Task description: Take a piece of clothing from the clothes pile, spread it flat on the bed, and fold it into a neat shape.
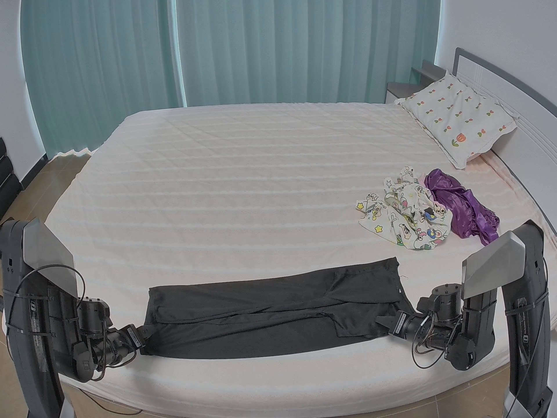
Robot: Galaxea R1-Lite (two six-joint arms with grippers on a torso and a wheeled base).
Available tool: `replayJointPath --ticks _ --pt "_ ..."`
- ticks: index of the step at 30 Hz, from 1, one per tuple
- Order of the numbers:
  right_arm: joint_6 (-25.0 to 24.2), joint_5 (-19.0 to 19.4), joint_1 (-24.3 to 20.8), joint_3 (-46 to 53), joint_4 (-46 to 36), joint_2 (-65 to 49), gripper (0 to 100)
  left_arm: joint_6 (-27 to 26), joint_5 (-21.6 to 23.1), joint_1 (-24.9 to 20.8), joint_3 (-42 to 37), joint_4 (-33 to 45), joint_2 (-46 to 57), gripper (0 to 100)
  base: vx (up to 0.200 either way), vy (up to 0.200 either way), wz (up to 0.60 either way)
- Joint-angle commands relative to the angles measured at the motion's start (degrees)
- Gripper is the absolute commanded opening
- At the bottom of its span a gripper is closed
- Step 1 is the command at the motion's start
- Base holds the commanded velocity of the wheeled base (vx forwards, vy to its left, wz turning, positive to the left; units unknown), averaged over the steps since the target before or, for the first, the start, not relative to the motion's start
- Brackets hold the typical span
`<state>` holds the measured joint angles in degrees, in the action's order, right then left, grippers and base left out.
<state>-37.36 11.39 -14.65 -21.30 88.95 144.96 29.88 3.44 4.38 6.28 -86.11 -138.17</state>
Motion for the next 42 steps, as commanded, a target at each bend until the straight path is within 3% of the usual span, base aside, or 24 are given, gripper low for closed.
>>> replayJointPath --ticks 1,4,17,18,23,26,29,31,35,38,42 --pt "0.0 -0.8 0.3 0.6 0.8 0.0 0 0.0 0.0 0.0 0.0 0.0 -0.2 100 0.000 0.000 0.00" --pt "0.1 -2.6 0.8 1.9 0.8 -0.7 0 0.0 0.0 0.3 0.1 0.0 -0.2 100 0.000 0.000 0.00" --pt "1.1 -2.8 1.4 4.2 0.7 -1.9 0 0.3 0.0 0.6 0.2 0.0 0.0 100 0.000 0.000 0.00" --pt "1.3 -2.7 1.3 4.7 0.7 -1.8 100 0.7 0.0 0.7 0.5 0.0 0.1 100 0.000 0.000 0.00" --pt "1.3 -2.3 1.5 4.9 0.7 -1.8 100 2.1 0.2 2.6 2.1 0.0 0.2 100 0.000 0.000 0.00" --pt "0.9 -2.1 1.9 4.6 0.8 -2.2 100 2.3 2.5 3.0 1.5 0.0 1.9 100 0.000 0.000 0.00" --pt "0.6 -1.3 4.3 4.3 0.7 -3.9 100 2.8 3.5 2.9 1.0 0.1 5.1 100 0.000 0.000 0.00" --pt "0.3 2.8 7.3 4.4 0.7 -4.9 100 3.4 3.8 2.7 1.8 0.5 7.8 100 0.000 0.000 0.00" --pt "-0.7 4.3 8.9 3.9 0.7 -4.9 100 3.3 3.5 1.2 5.9 1.1 8.2 100 0.000 0.000 0.00" --pt "-1.2 4.3 8.9 3.3 0.7 -4.3 100 2.7 3.5 0.7 10.2 5.4 8.6 100 0.000 0.000 0.00" --pt "-1.4 4.3 8.7 3.2 0.8 -3.8 100 0.2 3.7 -1.6 18.1 22.5 13.1 100 0.000 0.000 0.00"
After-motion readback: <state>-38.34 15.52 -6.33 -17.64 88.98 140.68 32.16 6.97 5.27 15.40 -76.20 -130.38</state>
